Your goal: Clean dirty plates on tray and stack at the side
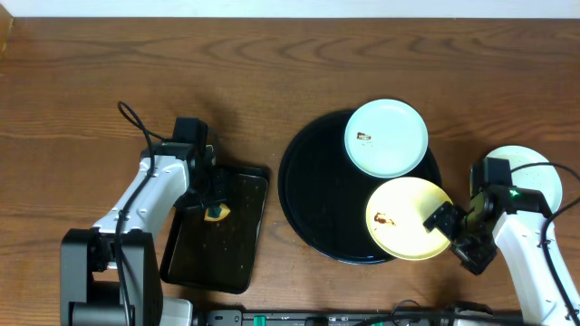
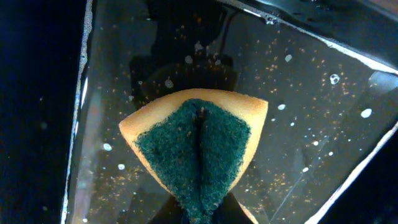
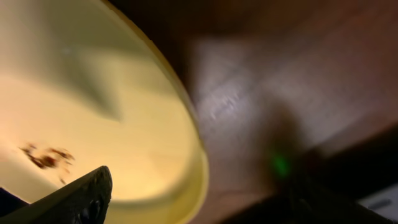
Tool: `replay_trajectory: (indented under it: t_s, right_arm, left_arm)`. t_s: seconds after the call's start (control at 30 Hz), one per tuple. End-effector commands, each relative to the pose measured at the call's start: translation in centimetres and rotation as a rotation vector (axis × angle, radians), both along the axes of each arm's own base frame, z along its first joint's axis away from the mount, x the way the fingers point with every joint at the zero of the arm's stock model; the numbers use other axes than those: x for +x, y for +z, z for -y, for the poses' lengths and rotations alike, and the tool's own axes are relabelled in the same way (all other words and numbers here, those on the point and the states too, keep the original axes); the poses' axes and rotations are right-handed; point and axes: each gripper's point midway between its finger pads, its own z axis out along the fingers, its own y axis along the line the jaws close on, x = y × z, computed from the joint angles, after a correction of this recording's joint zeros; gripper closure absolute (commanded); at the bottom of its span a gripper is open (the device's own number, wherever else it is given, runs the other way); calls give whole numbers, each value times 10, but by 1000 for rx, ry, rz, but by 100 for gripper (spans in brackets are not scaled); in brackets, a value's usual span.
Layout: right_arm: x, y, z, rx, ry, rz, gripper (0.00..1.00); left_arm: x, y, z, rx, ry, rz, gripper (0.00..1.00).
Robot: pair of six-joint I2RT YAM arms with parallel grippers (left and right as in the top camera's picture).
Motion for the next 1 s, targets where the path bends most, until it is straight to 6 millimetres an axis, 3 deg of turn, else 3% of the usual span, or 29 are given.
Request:
replay_trajectory:
  t_s: [0.0,0.13,0.2,0.4,0.47,0.57,0.7,0.73,0.77,0.83,0.97]
  right_arm:
    - [9,0,1,-12,-1,36,9]
    - [23,-2,2,-16,-2,83,7]
    - [30,-3,3,-19,17,107,1]
    - [39,-3,2,-7,25,139,1]
    - [41,-3,0,0,36,145,1]
    - [44,0,-12,71,62,166,2]
    - [64,14,-44,269,76,270,42]
    - [70,17,-47,301,52,293,45]
    - [74,20,-48,315,16,306,42]
    - [80,23,-44,316,-37,326,24]
    - [79,25,-39,313,-59,324,11]
  left_arm:
    - [-5,-2,1,-13,-13,-19,92]
    - [-6,-2,1,-12,-13,-25,92]
    - [-7,-2,1,-12,-14,-26,92]
    - [-8,-2,1,-12,-14,-31,92]
    - [-9,-2,1,-12,-14,-35,87]
    - [-10,-1,3,-22,-30,-37,88]
    - [-10,-1,5,-37,-43,-36,88]
    - [-10,-1,5,-37,-43,-36,88]
    - [-10,-1,5,-37,-43,-36,88]
    - [-10,-1,5,-37,-43,-37,88]
    - [-10,-1,5,-37,-44,-36,88]
